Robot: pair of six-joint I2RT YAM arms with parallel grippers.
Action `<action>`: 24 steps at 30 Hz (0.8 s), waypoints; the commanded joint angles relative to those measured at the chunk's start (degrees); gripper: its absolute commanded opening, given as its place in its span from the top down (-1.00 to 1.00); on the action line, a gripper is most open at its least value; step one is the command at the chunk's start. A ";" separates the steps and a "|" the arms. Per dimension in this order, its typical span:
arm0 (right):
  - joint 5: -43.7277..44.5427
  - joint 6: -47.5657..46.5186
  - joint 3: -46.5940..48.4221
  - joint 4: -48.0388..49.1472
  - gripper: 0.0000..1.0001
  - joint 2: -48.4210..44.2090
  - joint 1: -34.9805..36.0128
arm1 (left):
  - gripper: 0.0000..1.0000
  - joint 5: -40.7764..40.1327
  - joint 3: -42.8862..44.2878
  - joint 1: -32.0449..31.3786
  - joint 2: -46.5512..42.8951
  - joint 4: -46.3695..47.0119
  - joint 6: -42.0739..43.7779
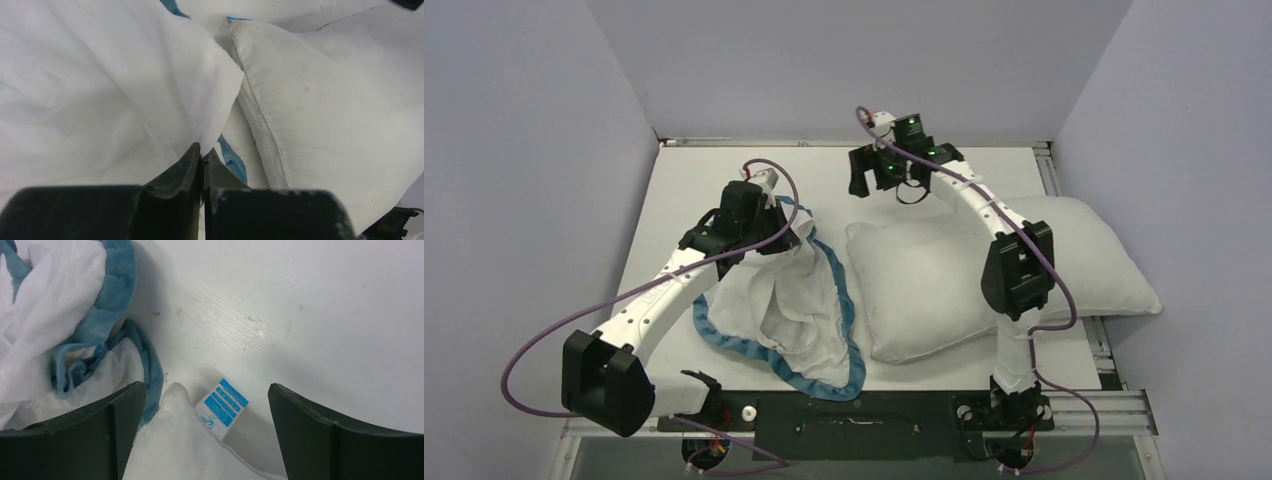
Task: Put the pillow into the pillowcase
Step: Pick up the pillow at the center of the board.
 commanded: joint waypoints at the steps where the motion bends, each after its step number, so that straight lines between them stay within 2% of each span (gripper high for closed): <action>1: 9.90 -10.18 6.96 -14.03 -0.80 7.60 7.66 | 1.00 -0.24 0.01 -0.33 -2.15 1.58 -0.32; 4: 17.92 -12.77 8.92 -18.44 -0.79 11.66 10.62 | 1.00 -0.63 0.09 -0.33 -2.45 1.01 -0.06; 8: 19.96 -14.10 10.29 -21.91 -0.79 15.80 10.90 | 1.00 -1.10 0.72 -0.33 -2.73 0.30 0.34; 11: 16.16 -14.27 11.19 -22.76 -0.80 17.29 10.22 | 1.00 -1.66 1.71 -0.33 -2.75 -0.60 0.79; 13: 10.93 -14.37 12.41 -23.81 -0.83 18.37 9.13 | 1.00 -2.07 2.67 -0.33 -2.81 -1.49 1.24; 14: 8.07 -14.45 13.28 -24.58 -0.92 18.88 8.50 | 1.00 -2.24 3.10 -0.29 -2.83 -1.92 1.33; 15: 5.11 -14.62 13.94 -25.25 -0.89 19.58 7.89 | 1.00 -2.58 3.47 -0.30 -2.95 -2.27 1.49; 17: -1.45 -14.41 14.73 -25.78 -0.38 19.77 6.50 | 1.00 -2.95 4.18 -0.25 -3.17 -2.87 1.74; 19: -4.68 -14.16 14.74 -25.22 0.57 18.96 5.13 | 1.00 -3.44 5.14 -0.25 -3.43 -3.26 1.93; 20: -5.58 -13.66 14.51 -24.57 0.87 18.30 4.54 | 1.00 -3.65 5.66 -0.25 -3.52 -3.47 1.99; 24: -6.97 -10.26 13.77 -21.22 0.89 13.79 2.48 | 1.00 -4.03 7.95 -0.25 -3.45 -3.79 2.13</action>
